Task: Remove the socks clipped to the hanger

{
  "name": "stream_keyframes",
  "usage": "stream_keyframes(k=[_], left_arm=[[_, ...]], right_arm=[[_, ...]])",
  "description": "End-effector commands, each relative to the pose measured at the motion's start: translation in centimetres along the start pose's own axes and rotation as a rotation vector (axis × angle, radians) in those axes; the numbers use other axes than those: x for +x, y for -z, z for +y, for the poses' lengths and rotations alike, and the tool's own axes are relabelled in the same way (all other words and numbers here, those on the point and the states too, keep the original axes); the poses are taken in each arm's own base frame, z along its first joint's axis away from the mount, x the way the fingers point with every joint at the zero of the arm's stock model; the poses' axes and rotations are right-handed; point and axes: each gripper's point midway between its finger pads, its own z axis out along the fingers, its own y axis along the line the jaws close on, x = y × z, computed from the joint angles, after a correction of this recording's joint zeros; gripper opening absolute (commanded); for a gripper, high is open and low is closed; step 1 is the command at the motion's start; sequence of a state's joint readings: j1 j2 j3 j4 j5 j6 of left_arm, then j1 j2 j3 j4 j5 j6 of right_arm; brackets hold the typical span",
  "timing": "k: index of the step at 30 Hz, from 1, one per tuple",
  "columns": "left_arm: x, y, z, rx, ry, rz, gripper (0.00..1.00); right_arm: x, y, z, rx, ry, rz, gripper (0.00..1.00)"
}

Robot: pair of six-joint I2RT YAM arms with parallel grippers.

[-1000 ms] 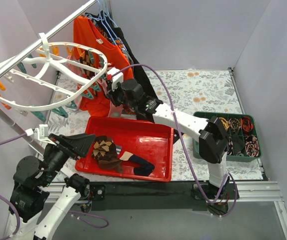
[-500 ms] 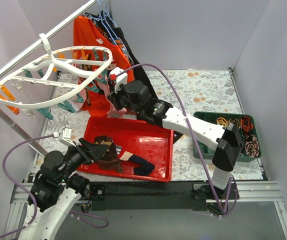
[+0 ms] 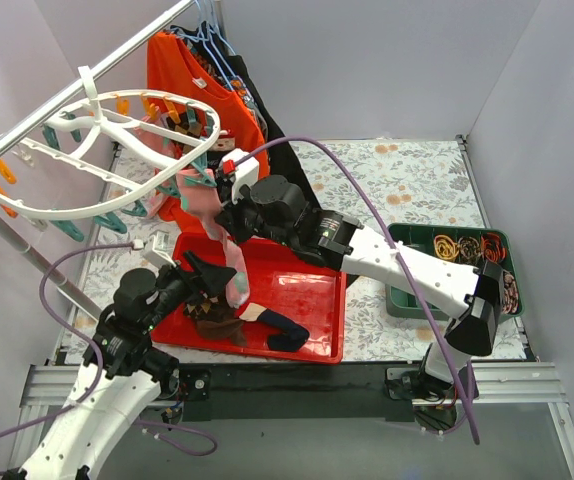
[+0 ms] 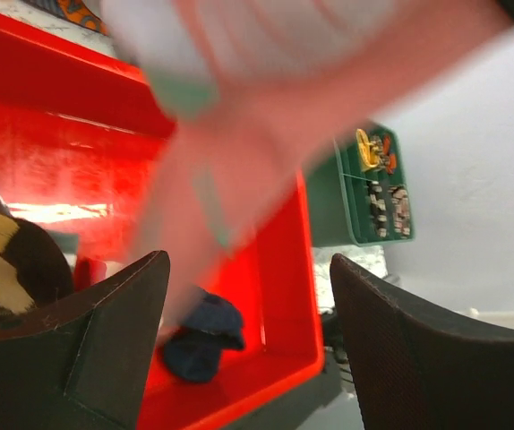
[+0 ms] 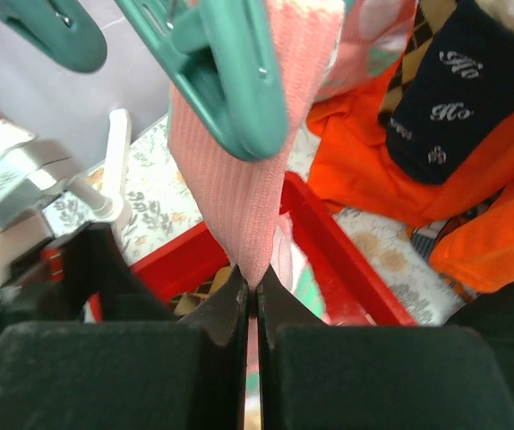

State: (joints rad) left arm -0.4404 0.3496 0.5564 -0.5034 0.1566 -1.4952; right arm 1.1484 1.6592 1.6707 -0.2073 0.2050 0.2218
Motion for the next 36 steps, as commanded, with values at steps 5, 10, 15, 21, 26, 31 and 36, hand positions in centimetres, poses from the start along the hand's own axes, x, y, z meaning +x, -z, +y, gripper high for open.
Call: stream_keyframes(k=[5,10,15,21,26,31,36], left_arm=[[-2.9,-2.0,-1.2,0.028,-0.103,-0.088,0.71],[-2.3,-2.7,-1.3,0.041,-0.086,-0.057,0.5],[-1.0,-2.8,-1.9,0.083,-0.056,0.012,0.2],[0.6,-2.1,-2.9,0.149,-0.015,0.087,0.0],[1.6,-1.3,-3.1,0.179,0.03,0.116,0.0],[2.0,-1.0,-3.2,0.182,0.055,0.141,0.0],[1.6,-1.0,-3.9,0.192,0.068,0.143,0.0]], right_arm=[[-2.9,3.4,2.8,-0.036,-0.117,-0.046,0.01],[-2.7,3.7,4.0,-0.057,-0.132,-0.037,0.01],[-2.2,3.6,4.4,-0.072,-0.136,-0.018,0.03],[-1.9,4.0,3.5,-0.041,-0.093,-0.016,0.21],[-3.0,4.8,1.5,-0.007,-0.081,-0.04,0.35],[-5.5,4.6,0.3,-0.012,-0.044,-0.084,0.37],[-8.2,2.9,-1.4,0.011,0.005,-0.131,0.48]])
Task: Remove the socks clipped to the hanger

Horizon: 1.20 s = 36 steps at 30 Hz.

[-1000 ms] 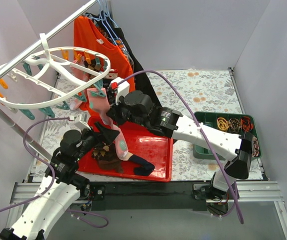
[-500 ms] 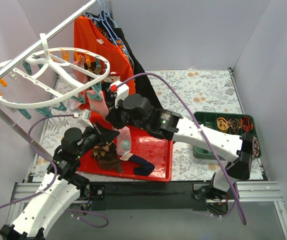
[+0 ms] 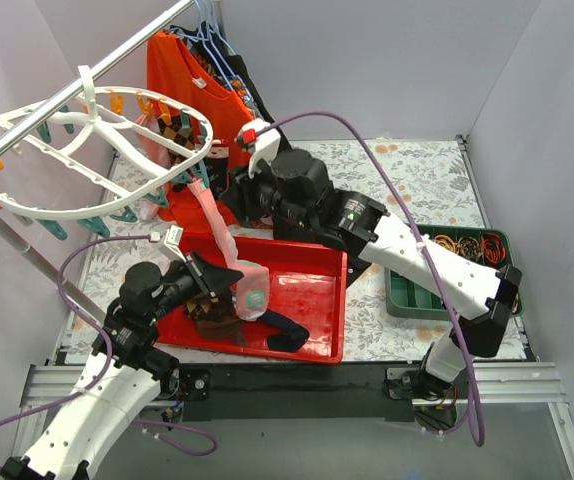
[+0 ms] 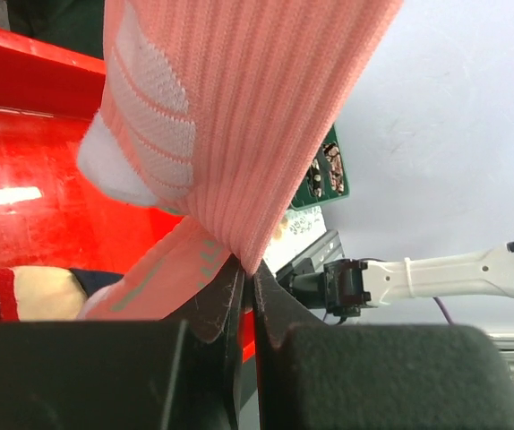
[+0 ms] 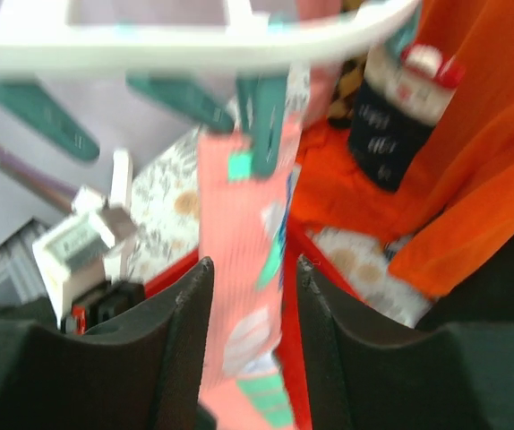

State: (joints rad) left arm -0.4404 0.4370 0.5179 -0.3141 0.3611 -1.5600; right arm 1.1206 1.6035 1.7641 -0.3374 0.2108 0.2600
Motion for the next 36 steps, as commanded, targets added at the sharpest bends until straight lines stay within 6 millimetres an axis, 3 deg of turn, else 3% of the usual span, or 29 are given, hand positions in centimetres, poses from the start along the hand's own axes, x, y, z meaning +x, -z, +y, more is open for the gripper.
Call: stream_keyframes(k=[1,2,4,5,7,8,18,26,36], left_arm=[[0.1,0.1,-0.8,0.015,0.025,0.03,0.0],[0.1,0.1,-0.8,0.015,0.03,0.032,0.0],[0.0,-0.1,-1.0,0.013,0.041,0.037,0.0],[0.0,-0.1,-1.1,0.016,0.045,0.041,0.0],[-0.1,-0.1,-1.3,0.018,0.055,0.043,0.0],[-0.1,-0.2,-1.4,0.016,0.057,0.046,0.0],[-0.9,-0.7,-2.2,0.026,0.046,0.045,0.0],[-1.3,-1.1,-2.5,0.025,0.04,0.044,0.0],[-1.8,-1.2,-3.1,0.037,0.036,0.043,0.0]], right_arm=[[-5.3,-0.6,-0.2,-0.024,0.061,-0.12,0.5],[-7.0,-0.5,-0.2,-0.023,0.071,-0.156,0.53],[-7.4,-1.6,-0.4,-0.013,0.078,-0.164,0.54],[-8.9,-1.4,-0.4,-0.002,0.079,-0.2,0.55],[-8.7,-2.5,-0.7,0.021,0.095,-0.195,0.56],[-9.7,-2.4,-0.7,0.024,0.095,-0.217,0.58],[-8.5,-4.1,-0.7,0.064,0.108,-0.198,0.61],[-9.1,-4.5,-1.0,0.207,0.12,-0.238,0.61],[-8.6,-5.3,-1.8,0.362,0.126,-0.264,0.5]])
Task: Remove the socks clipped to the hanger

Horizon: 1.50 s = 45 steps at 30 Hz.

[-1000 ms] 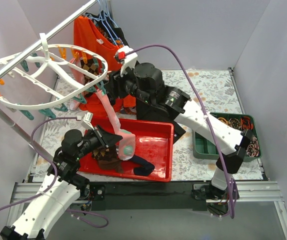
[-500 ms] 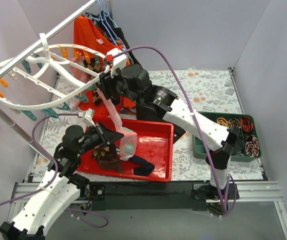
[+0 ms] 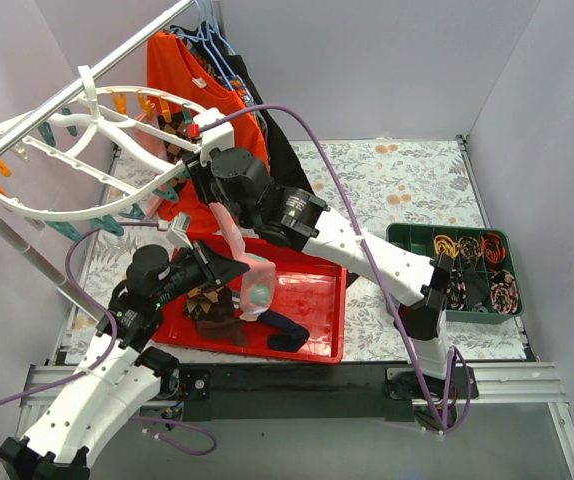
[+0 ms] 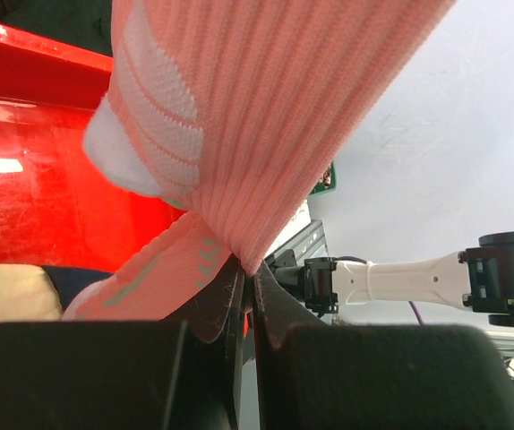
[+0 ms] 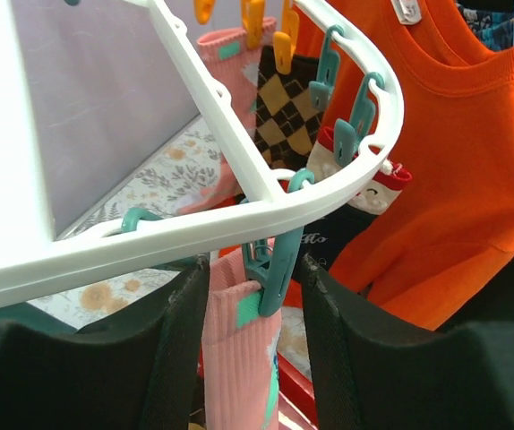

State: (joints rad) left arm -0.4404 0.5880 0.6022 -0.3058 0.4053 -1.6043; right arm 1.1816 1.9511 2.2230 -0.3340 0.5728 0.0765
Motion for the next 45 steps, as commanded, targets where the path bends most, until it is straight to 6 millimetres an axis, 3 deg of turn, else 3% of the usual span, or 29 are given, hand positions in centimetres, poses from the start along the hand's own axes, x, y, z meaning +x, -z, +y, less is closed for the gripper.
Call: stream_keyframes(k=[1,12,20,24,28,33,38,42,45], left_arm=[[-1.1,0.4,-2.1,0.053,-0.032,-0.021,0.0],[-0.8,0.3,-2.0,0.057,-0.031,-0.008,0.0],[-0.6,0.5,-2.3,0.071,-0.035,0.003,0.0],[-0.5,0.5,-2.3,0.071,-0.035,0.01,0.0],[-0.4,0.8,-2.1,0.062,-0.041,0.007,0.0],[0.1,1.1,-1.5,0.043,-0.039,0.014,0.0],[1.9,1.9,-0.9,0.048,-0.002,0.073,0.0],[5.1,2.7,0.4,0.041,0.073,0.201,0.0],[6.2,3.8,0.5,0.038,0.088,0.234,0.0]], right_arm=[[-3.0,0.3,-1.4,0.097,-0.03,-0.094,0.5],[-2.4,-1.0,-0.1,0.122,-0.027,-0.128,0.5],[-3.2,-1.6,0.2,0.126,-0.058,-0.174,0.45],[-3.1,-2.2,0.6,0.11,-0.057,-0.185,0.33],[-3.2,-2.3,0.5,0.106,-0.073,-0.189,0.04],[-3.8,-2.1,0.5,0.093,-0.075,-0.201,0.01],[-4.0,-1.3,0.6,0.055,-0.084,-0.198,0.01],[-4.1,-0.5,1.3,-0.012,-0.081,-0.191,0.01],[-3.9,0.0,1.4,-0.035,-0.077,-0.184,0.01]])
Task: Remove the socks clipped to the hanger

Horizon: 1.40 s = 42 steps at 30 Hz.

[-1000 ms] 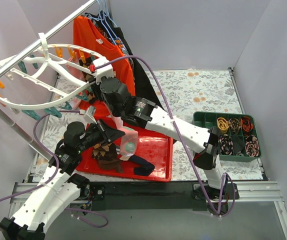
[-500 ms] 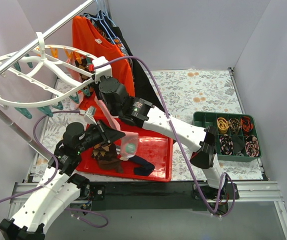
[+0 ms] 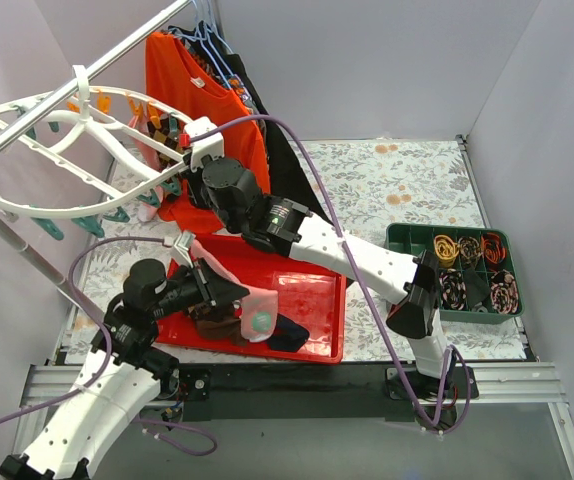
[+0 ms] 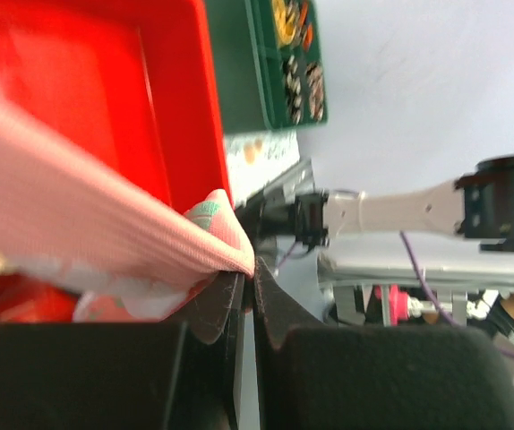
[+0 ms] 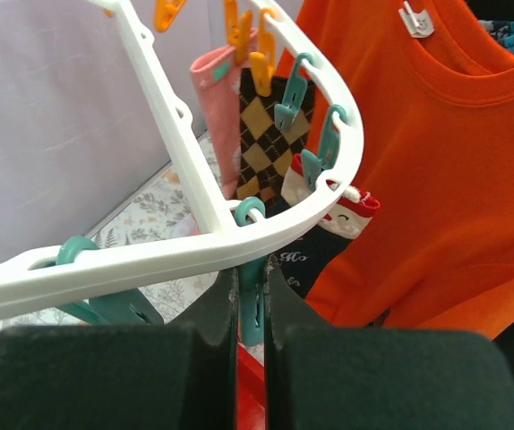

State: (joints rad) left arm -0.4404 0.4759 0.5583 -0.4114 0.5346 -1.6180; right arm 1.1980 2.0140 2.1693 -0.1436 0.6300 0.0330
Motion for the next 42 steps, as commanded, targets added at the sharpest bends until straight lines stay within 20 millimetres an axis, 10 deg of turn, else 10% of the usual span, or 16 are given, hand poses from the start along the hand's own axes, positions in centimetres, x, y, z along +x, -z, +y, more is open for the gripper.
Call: stream_keyframes(k=[1,4,6,29,35,42], left_arm=[[2.8,1.6,0.3,-0.003,0.054,0.102,0.0],[2.4,2.6,-0.4,-0.01,0.043,0.058,0.21],[1.8,2.8,0.5,-0.081,0.062,0.022,0.77],[-5.6,4.7,4.0,-0.344,0.058,-0.405,0.8],[-6.9,2.0,4.4,-0.273,0.061,-0.44,0.8],[-12.7,-1.3,5.0,-0.269,-0.026,-0.617,0.88]], right_arm=[[-5.3,2.4,0.0,-0.07,-0.086,-0.113,0.01],[-5.1,2.6,-0.1,-0.072,-0.085,-0.106,0.01],[-4.9,2.6,0.0,-0.078,-0.088,-0.103,0.01],[-3.7,3.7,2.5,-0.217,-0.128,-0.022,0.01],[-3.9,4.3,3.1,-0.26,-0.146,-0.012,0.01],[-4.3,5.5,2.9,-0.281,-0.165,-0.004,0.01]])
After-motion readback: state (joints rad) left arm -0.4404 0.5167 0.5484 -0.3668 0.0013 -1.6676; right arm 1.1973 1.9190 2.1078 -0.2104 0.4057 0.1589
